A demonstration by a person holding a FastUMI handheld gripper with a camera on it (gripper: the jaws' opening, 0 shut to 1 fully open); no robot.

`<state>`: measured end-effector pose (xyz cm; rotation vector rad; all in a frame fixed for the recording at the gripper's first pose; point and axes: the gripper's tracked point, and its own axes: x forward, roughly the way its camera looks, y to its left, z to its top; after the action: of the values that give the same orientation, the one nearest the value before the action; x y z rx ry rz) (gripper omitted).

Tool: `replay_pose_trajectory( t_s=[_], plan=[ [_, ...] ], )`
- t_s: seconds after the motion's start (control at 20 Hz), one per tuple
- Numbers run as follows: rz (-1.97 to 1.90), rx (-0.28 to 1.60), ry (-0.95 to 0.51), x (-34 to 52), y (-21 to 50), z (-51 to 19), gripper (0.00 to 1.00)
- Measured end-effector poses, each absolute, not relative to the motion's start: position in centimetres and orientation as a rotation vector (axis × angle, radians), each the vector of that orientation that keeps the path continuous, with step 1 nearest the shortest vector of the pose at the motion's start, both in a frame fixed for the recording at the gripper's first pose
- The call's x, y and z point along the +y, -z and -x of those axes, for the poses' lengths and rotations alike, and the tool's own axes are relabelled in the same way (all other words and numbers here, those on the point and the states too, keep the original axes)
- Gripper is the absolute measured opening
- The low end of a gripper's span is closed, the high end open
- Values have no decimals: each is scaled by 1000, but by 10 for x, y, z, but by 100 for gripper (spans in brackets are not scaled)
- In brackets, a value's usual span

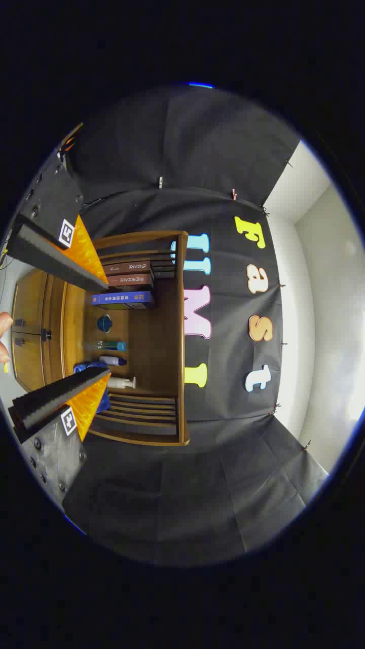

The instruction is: Pull open the drawer, take out the items inside it, and place them on the countertop above the cabinet.

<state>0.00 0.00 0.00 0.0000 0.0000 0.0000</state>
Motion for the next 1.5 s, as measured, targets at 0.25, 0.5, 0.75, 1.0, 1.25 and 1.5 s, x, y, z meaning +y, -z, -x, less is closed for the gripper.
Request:
replay_pose_trajectory(
  t_s=[0.25,0.5,0.75,1.0,1.25,1.5],
  plan=[
    [8,-5,-10,-2,5,-7,98],
    [12,19,-12,0,23,-19,98],
    [10,-1,-8,4,23,-28,98],
    [26,-37,-5,8,29,-36,98],
    [54,-39,2,9,75,-47,98],
    [-1,-14,33,-8,141,-72,98]
  ],
)
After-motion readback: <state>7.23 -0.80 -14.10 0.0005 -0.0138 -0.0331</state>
